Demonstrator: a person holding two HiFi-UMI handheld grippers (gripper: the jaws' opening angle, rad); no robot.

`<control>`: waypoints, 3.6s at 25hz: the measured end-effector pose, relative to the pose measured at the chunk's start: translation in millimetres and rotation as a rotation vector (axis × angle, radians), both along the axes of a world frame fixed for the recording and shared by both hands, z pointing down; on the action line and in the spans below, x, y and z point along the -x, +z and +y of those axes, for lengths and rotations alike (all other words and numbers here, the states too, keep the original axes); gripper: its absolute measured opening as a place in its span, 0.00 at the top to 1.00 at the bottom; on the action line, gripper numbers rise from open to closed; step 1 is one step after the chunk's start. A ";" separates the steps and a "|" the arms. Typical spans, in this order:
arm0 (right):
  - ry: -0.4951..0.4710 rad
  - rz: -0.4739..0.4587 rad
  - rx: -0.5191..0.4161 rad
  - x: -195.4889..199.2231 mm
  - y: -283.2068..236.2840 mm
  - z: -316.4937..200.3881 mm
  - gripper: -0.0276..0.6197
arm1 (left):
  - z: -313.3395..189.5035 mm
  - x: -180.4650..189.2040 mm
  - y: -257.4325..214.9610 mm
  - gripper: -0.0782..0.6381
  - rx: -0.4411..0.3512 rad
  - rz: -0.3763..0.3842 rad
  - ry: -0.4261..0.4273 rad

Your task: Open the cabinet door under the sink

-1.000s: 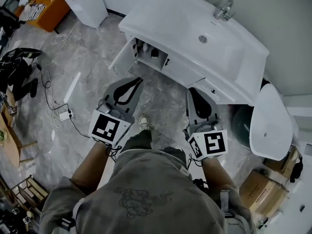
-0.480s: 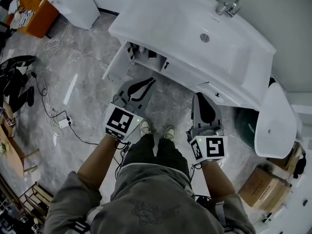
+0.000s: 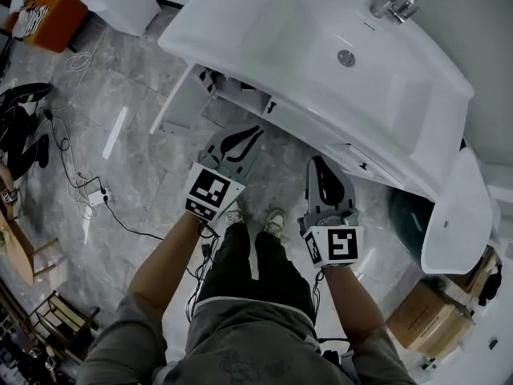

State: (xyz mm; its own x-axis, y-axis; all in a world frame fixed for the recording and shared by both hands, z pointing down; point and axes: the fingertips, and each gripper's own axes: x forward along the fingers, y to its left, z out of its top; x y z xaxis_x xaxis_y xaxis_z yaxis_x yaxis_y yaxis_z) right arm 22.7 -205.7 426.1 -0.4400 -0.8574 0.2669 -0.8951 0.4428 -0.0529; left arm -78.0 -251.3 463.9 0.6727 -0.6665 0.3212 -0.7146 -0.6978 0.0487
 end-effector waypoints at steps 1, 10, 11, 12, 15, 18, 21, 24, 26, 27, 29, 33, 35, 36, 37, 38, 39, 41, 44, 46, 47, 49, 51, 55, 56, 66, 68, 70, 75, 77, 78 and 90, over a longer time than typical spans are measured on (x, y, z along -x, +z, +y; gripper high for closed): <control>-0.008 -0.002 0.003 0.7 10.3 -3.5 0.90 | -4.6 -2.4 13.5 0.85 0.024 0.002 0.008; -0.010 0.005 0.072 11.6 101.0 -38.2 0.90 | -42.7 -17.2 125.8 0.85 0.146 -0.049 0.036; -0.005 0.008 0.074 12.3 109.8 -42.2 0.90 | -45.2 -19.1 136.3 0.85 0.150 -0.055 0.035; 0.000 0.011 0.076 12.5 118.2 -45.7 0.90 | -47.1 -20.8 146.6 0.85 0.154 -0.061 0.037; 0.009 0.022 0.088 15.0 142.0 -54.6 0.90 | -51.3 -22.9 180.3 0.78 0.190 -0.060 0.049; 0.013 0.034 0.104 20.6 165.5 -65.8 0.90 | -58.8 -19.1 212.6 0.72 0.213 -0.076 0.055; 0.014 0.047 0.129 22.0 188.9 -74.7 0.90 | -68.8 -18.9 237.6 0.72 0.214 -0.089 0.045; 0.021 0.040 0.150 22.4 208.3 -80.3 0.90 | -83.6 -19.5 262.7 0.72 0.223 -0.090 0.018; 0.029 0.034 0.157 23.9 219.8 -81.4 0.90 | -92.6 -18.1 277.2 0.72 0.219 -0.090 0.003; 0.035 0.031 0.162 24.6 225.5 -81.5 0.90 | -96.2 -17.7 282.5 0.72 0.212 -0.089 -0.003; 0.041 0.026 0.169 25.2 235.7 -82.6 0.90 | -101.7 -19.9 291.0 0.72 0.207 -0.084 -0.006; 0.037 0.030 0.170 25.7 252.4 -88.0 0.90 | -108.2 -28.1 305.5 0.72 0.210 -0.086 0.005; 0.038 0.030 0.168 25.0 258.8 -90.8 0.90 | -110.8 -32.2 311.3 0.72 0.213 -0.086 0.007; 0.040 0.030 0.166 24.6 261.7 -92.1 0.90 | -111.7 -34.3 314.4 0.72 0.215 -0.085 0.009; 0.041 0.030 0.165 24.0 264.4 -93.7 0.90 | -112.2 -36.5 317.7 0.72 0.218 -0.084 0.012; 0.042 0.030 0.163 23.2 266.7 -95.8 0.90 | -112.5 -38.8 320.4 0.73 0.220 -0.083 0.015; 0.041 0.031 0.162 22.1 268.7 -98.3 0.90 | -112.9 -41.3 322.2 0.73 0.219 -0.080 0.016; 0.032 0.038 0.160 20.0 271.4 -102.9 0.90 | -115.0 -46.2 323.1 0.73 0.211 -0.073 0.011; 0.020 0.047 0.161 18.1 273.7 -104.4 0.90 | -118.9 -45.8 323.1 0.79 0.190 -0.079 -0.008; 0.021 0.042 0.165 16.4 274.9 -102.0 0.90 | -118.6 -43.7 323.7 0.80 0.171 -0.096 -0.011; 0.022 0.039 0.168 15.3 275.9 -100.4 0.90 | -118.2 -43.1 323.8 0.80 0.165 -0.103 -0.013; 0.025 0.037 0.176 13.7 278.0 -96.2 0.90 | -117.6 -43.4 322.9 0.80 0.164 -0.097 -0.021; 0.024 0.036 0.181 12.9 278.1 -91.0 0.90 | -114.9 -43.0 322.7 0.81 0.160 -0.101 -0.026; 0.019 0.036 0.184 11.7 275.4 -78.8 0.90 | -103.2 -39.8 322.2 0.81 0.149 -0.113 -0.038; 0.020 0.036 0.186 10.4 275.3 -75.2 0.90 | -98.8 -38.6 322.3 0.81 0.148 -0.113 -0.042; 0.046 0.029 0.228 -9.1 267.4 -18.6 0.90 | -43.8 -28.7 325.1 0.82 0.192 -0.140 -0.097; 0.053 0.026 0.235 -14.8 264.5 -4.1 0.90 | -31.3 -27.8 326.2 0.82 0.199 -0.147 -0.115; 0.062 0.021 0.240 -22.2 262.0 8.8 0.90 | -19.6 -27.1 327.7 0.82 0.204 -0.154 -0.138; 0.094 0.007 0.250 -44.2 255.1 38.7 0.90 | 15.4 -31.7 327.3 0.82 0.212 -0.169 -0.176; 0.103 0.005 0.251 -50.7 252.1 48.3 0.90 | 32.4 -34.4 329.0 0.82 0.216 -0.190 -0.173; 0.106 0.005 0.251 -53.6 249.9 53.0 0.90 | 41.4 -36.7 329.3 0.82 0.220 -0.196 -0.171; 0.112 0.026 0.282 -70.2 240.7 120.1 0.90 | 159.3 -102.7 333.1 0.84 0.299 -0.180 -0.140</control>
State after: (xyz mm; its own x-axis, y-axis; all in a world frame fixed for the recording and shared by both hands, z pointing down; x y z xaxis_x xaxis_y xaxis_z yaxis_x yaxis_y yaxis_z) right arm 92.9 -85.7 666.8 -0.3370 -0.7906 0.5113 -0.9401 0.3124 -0.1366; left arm 24.8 -92.1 797.0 0.4966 -0.6071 0.6204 -0.8179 -0.5665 0.1004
